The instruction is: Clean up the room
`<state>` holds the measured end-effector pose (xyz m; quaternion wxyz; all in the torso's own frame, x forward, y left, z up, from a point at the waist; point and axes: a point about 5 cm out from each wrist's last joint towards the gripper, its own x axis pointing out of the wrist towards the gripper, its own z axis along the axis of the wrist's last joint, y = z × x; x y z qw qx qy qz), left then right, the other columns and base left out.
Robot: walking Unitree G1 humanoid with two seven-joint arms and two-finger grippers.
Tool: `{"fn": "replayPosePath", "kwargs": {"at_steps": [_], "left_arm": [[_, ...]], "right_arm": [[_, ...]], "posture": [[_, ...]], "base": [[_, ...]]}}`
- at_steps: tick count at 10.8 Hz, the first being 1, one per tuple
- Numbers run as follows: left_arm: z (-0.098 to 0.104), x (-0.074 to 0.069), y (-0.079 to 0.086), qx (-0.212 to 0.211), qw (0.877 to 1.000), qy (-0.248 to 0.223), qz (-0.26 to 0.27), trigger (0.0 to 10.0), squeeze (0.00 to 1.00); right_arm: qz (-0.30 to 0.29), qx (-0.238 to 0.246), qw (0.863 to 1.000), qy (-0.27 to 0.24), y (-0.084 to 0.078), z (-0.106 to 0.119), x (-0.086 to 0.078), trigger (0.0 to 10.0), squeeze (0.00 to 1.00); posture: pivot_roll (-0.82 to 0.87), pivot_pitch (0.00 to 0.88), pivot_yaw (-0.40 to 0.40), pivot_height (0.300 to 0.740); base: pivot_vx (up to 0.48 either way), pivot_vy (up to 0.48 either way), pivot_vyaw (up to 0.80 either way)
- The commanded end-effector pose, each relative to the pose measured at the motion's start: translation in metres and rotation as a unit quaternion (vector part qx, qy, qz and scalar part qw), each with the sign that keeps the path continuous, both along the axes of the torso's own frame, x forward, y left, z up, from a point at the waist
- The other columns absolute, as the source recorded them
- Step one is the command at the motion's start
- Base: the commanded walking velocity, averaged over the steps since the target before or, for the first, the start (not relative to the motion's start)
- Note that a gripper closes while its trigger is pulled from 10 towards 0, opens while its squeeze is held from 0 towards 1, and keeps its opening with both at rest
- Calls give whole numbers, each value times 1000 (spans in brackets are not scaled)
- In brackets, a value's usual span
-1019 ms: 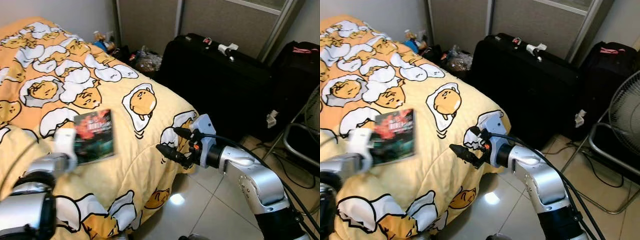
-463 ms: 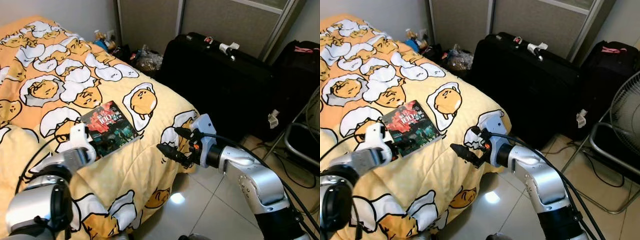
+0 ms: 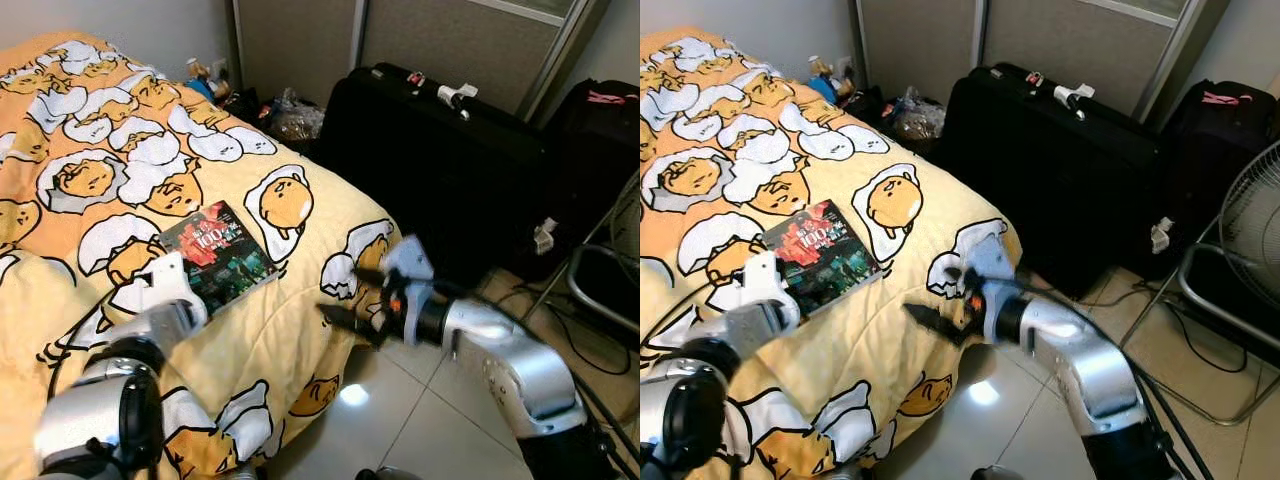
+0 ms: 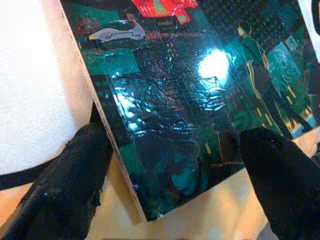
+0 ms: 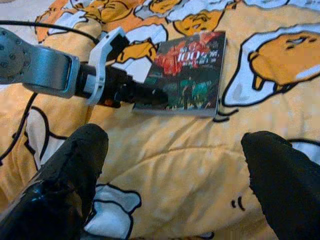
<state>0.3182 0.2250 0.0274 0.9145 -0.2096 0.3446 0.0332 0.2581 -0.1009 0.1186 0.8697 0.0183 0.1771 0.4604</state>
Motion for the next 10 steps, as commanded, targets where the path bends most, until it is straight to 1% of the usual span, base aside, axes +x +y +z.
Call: {"fn": "replayPosePath", "kwargs": {"at_steps": [1,2,3,4,5,6,7,8,10], "left_arm": [[-2,0,-10,-40,999,-7,11,10000,0],[-5,-1,-15,-94,995,-18,40,10000,0],[-10,-5,-17,-120,990,-17,72,10000,0],[-11,-6,-18,-132,988,-28,81,4235,0],[-9,-5,-17,-147,984,-41,88,0,0],[-7,-3,-24,-173,981,-47,69,0,0],[-9,-3,-30,-164,984,-42,46,0,0],[-11,-4,-30,-158,985,-36,56,0,0],[-11,-5,-32,-166,984,-36,48,0,0]], "right_arm": [[11,5,1000,-1,1,4,-3,10000,0],[12,4,1000,2,-1,4,-5,10000,0],[13,4,1000,3,-1,3,-6,10000,0],[13,3,1000,4,-1,3,-6,10000,0],[14,3,1000,6,-1,2,-6,10000,0],[19,3,1000,8,0,2,-8,10000,0],[21,3,1000,9,0,1,-9,10000,0],[23,1,1000,9,1,1,-9,10000,0],[24,0,1000,8,1,1,-8,10000,0]], "posture": [[-175,61,-16,740],[-177,60,-15,740],[-179,60,-16,740],[-180,59,-19,740],[-178,59,-22,740],[-177,57,-26,740],[-178,54,-29,740],[-179,52,-29,740],[-181,50,-30,740]], "base": [[0,0,0],[0,0,0],[0,0,0],[0,0,0],[0,0,0],[0,0,0],[0,0,0],[0,0,0],[0,0,0]]}}
